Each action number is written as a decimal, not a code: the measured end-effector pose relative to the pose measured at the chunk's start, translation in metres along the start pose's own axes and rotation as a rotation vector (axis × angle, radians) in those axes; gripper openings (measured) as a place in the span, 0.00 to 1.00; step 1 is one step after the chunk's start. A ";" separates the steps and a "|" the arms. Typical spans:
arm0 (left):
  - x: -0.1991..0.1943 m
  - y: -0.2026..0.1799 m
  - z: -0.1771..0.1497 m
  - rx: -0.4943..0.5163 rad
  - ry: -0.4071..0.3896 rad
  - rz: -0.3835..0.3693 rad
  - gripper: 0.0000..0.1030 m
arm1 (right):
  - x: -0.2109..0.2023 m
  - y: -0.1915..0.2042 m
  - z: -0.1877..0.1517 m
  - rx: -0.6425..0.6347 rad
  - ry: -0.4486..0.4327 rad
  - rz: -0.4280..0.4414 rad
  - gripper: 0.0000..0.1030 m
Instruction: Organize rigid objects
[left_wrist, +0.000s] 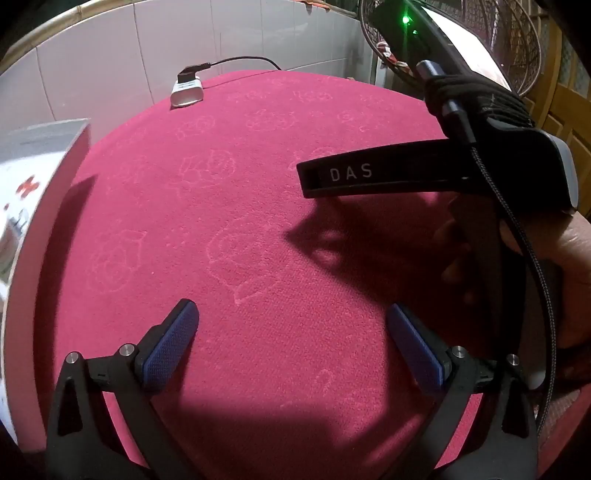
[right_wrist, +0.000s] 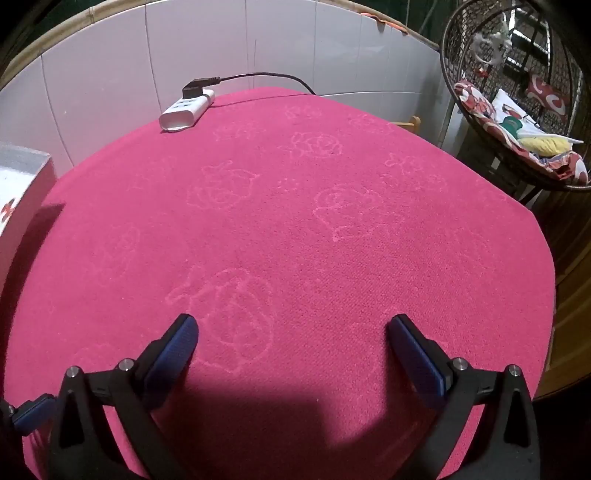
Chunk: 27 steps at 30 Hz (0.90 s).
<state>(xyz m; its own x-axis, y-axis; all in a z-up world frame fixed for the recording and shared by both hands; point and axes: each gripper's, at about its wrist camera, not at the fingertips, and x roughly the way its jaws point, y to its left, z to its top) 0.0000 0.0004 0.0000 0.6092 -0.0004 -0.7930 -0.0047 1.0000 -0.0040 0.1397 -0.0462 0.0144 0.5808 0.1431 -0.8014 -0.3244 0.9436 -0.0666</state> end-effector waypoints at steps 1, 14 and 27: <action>0.000 0.000 0.000 0.000 0.000 0.000 1.00 | 0.000 0.000 0.000 -0.001 0.000 -0.002 1.00; 0.000 0.000 0.000 0.000 0.000 0.000 1.00 | 0.001 -0.002 -0.001 0.001 -0.001 0.002 1.00; 0.000 0.000 0.000 0.000 0.000 0.000 1.00 | 0.001 -0.001 -0.001 0.000 0.000 0.000 1.00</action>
<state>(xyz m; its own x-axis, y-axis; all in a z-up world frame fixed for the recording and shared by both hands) 0.0000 0.0002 -0.0001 0.6088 -0.0005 -0.7933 -0.0049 1.0000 -0.0044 0.1401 -0.0469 0.0131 0.5811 0.1433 -0.8011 -0.3241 0.9437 -0.0664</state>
